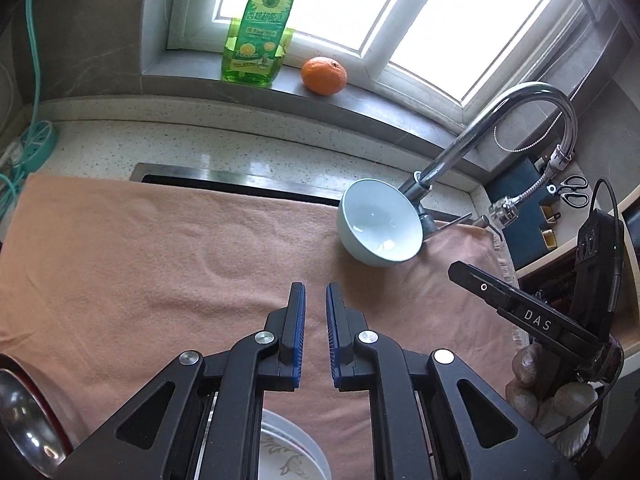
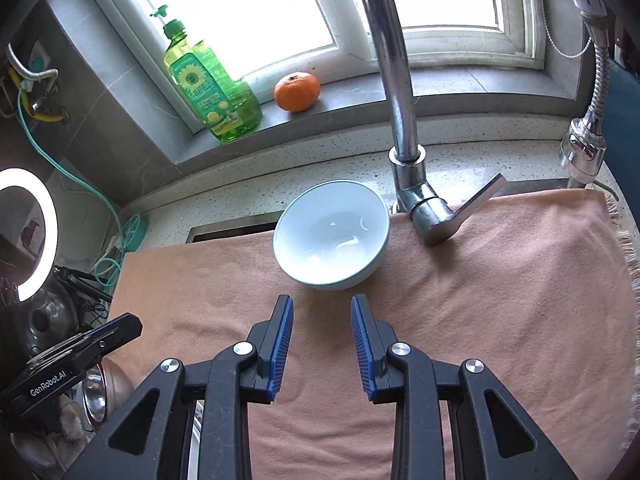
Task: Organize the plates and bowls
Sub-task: 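Move both open grippers to the rim of the pale blue bowl, then close both grippers on the rim of the pale blue bowl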
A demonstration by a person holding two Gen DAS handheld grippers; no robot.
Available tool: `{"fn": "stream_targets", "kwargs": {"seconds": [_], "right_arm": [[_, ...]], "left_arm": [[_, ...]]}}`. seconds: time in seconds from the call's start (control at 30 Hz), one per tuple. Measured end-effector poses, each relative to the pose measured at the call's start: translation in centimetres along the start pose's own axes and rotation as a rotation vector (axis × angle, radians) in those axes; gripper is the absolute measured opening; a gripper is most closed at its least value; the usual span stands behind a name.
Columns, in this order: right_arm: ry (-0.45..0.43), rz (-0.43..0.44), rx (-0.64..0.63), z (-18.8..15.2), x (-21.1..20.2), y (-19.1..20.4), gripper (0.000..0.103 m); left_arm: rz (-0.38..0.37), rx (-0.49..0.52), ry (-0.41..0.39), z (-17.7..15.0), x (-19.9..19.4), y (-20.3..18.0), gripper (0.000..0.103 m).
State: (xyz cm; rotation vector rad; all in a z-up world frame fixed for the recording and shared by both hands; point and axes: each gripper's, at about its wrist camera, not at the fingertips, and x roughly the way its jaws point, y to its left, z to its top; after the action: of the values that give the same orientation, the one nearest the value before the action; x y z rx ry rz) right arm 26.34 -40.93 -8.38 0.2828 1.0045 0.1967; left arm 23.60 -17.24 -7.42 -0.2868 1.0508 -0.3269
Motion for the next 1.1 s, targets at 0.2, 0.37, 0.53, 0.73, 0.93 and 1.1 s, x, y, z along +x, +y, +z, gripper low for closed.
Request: {"fn": "stream_targets", "kwargs": {"seconds": [0.2,0.37,0.53,0.73,0.93,1.1], "right_arm": [[-0.008,-0.009,0.044,0.8,1.2,-2.0,0.027],[-0.007,-0.008,0.088,1.6,2.6,-2.8,0.027],[-0.020,-0.022,0.110,2.4,3.7,-3.4,0.027],[-0.010,-0.028,0.125,2.8,5.0,-3.8,0.027],[-0.005,-0.035,0.135,3.3,6.0,-4.1,0.027],[0.004,-0.048,0.137,3.4,6.8,-4.4,0.027]], "left_arm": [[-0.034,-0.029,0.035,2.6,3.6,-0.9,0.009],[-0.024,-0.018,0.047,4.1,6.2,-1.6,0.009],[-0.039,-0.016,0.069,5.1,8.5,-2.1,0.009],[-0.028,0.003,0.064,6.4,10.4,-2.5,0.009],[-0.016,0.045,0.080,7.0,11.7,-3.0,0.009],[-0.007,0.060,0.100,7.0,12.8,-3.0,0.009]]}}
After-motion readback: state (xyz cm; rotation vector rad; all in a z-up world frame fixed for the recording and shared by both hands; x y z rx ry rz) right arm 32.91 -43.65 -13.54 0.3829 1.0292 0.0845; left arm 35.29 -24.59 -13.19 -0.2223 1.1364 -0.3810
